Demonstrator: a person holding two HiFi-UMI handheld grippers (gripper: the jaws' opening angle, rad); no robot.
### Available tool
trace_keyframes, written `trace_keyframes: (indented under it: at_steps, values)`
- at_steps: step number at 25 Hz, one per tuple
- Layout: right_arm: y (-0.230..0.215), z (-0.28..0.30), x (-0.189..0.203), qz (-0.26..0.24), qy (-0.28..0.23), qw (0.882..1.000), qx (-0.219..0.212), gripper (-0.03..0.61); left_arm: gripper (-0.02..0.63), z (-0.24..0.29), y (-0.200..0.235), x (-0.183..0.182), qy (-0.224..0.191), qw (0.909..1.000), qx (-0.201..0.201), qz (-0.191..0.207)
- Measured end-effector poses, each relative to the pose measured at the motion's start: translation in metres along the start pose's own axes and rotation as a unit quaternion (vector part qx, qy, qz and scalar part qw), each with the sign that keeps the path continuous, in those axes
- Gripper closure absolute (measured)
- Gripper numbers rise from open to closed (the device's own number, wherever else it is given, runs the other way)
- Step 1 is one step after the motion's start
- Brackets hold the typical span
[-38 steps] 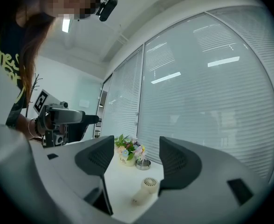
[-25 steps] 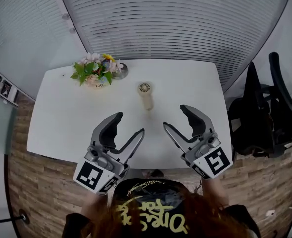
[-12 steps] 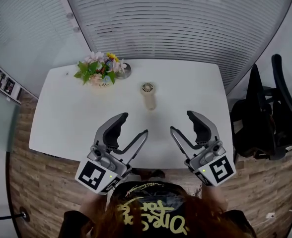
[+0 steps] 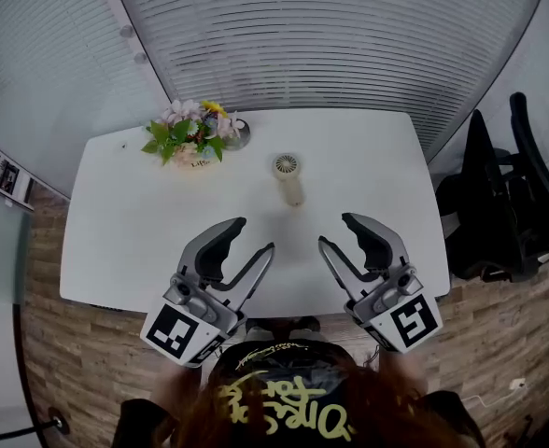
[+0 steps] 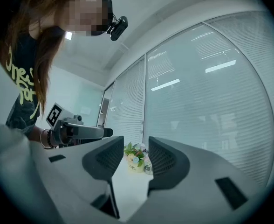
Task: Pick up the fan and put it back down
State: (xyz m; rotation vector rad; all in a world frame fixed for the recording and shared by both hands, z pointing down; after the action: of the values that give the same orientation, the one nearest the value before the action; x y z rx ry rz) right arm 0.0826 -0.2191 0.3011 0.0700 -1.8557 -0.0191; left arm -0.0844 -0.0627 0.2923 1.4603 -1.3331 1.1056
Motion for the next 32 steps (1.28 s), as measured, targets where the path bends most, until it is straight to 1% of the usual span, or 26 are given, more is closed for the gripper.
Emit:
trace_keyframes:
  at_steps: [1, 3, 5, 9, 11, 16, 21, 26, 32]
  values:
    - [0.004, 0.004, 0.0, -0.003, 0.001, 1.0, 0.001, 0.416, 0.433, -0.003, 0.004, -0.001, 0.0, 1.0, 0.003, -0.005]
    - [0.011, 0.01, 0.002, -0.004, 0.001, 1.0, 0.004, 0.429, 0.457, -0.009, 0.011, -0.002, 0.002, 1.0, 0.007, -0.006]
    - [0.018, 0.016, 0.004, -0.003, 0.001, 1.0, 0.009, 0.474, 0.474, -0.013, 0.019, -0.003, -0.003, 0.9999, 0.012, -0.003]
    - [0.028, 0.026, 0.009, -0.003, 0.002, 1.0, 0.019, 0.533, 0.512, -0.024, 0.031, -0.004, 0.001, 0.9998, 0.018, -0.001]
    - [0.033, 0.03, 0.012, -0.002, 0.001, 1.0, 0.026, 0.55, 0.528, -0.029, 0.034, -0.005, 0.008, 0.9996, 0.025, -0.005]
    - [0.046, 0.038, 0.016, -0.006, 0.002, 0.999, 0.043, 0.574, 0.548, -0.043, 0.044, -0.006, 0.02, 0.9992, 0.034, -0.006]
    - [0.062, 0.047, 0.018, -0.007, -0.006, 0.999, 0.051, 0.575, 0.571, -0.058, 0.055, -0.008, 0.022, 0.9991, 0.036, 0.002]
    - [0.078, 0.055, 0.023, -0.004, -0.006, 0.998, 0.059, 0.575, 0.584, -0.071, 0.068, -0.008, 0.025, 0.9987, 0.044, 0.0]
    - [0.095, 0.06, 0.032, -0.006, 0.004, 0.997, 0.074, 0.575, 0.603, -0.083, 0.077, -0.007, 0.027, 0.9982, 0.054, 0.001]
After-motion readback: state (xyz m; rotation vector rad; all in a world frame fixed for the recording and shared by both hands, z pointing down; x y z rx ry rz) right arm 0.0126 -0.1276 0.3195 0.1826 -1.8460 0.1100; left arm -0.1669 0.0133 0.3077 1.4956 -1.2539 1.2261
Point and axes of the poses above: the fingertips, and each gripper's own axes: z forward along the fingers, y to its left, x out of its underside, the point moved 9 cm from there along -z, backward along the fingers, and after that the axes turned 9 degrees about -y, right-handed, at the moved point
